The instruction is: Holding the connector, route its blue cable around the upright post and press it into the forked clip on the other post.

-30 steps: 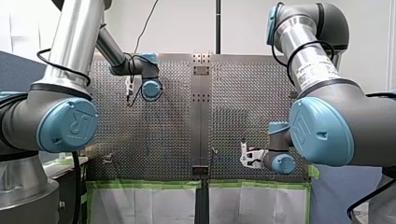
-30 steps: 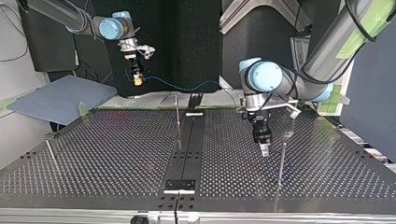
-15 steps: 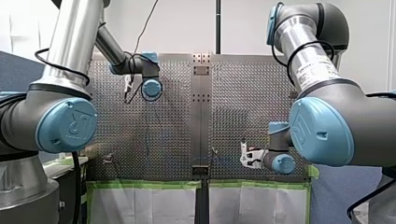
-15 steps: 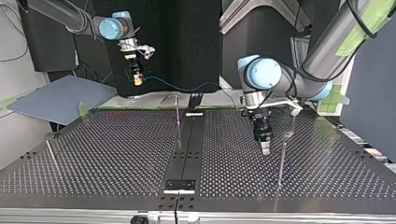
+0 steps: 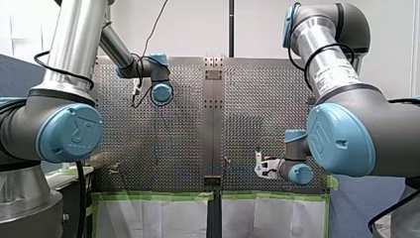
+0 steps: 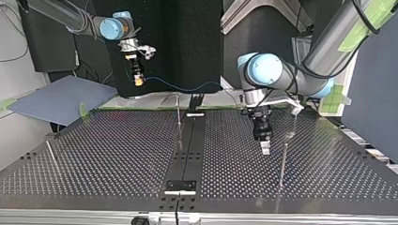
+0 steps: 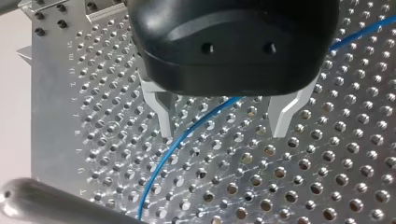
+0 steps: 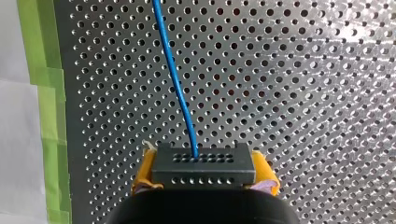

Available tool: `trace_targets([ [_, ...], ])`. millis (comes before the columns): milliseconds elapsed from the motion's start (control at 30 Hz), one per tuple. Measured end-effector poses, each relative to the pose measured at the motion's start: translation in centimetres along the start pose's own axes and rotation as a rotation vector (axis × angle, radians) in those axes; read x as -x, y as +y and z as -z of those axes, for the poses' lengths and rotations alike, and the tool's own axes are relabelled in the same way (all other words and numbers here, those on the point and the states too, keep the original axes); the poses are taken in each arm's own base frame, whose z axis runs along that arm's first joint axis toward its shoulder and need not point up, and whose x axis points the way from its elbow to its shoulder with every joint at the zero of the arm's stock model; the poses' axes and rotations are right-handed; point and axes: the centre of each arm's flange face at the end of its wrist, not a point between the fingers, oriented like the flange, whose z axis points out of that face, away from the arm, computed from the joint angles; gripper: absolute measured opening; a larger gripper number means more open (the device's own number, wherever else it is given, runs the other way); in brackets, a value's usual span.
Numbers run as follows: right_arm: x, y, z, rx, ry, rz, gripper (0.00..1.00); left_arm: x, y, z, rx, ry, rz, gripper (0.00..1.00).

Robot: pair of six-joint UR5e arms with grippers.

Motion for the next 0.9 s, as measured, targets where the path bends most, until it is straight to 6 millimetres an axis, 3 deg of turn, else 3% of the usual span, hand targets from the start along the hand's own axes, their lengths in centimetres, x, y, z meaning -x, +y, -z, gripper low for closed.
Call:
trace_targets([
  [600, 0.0, 0.0, 0.0, 0.000, 0.001, 0.000, 0.00, -0.1, 0.8, -2.7, 0.037, -0.028, -0.053, 1.00],
  [900, 0.0, 0.0, 0.0, -0.001, 0.000, 0.000, 0.00, -1.7, 0.0, -3.8, 0.028, 0.033, -0.090, 1.00],
])
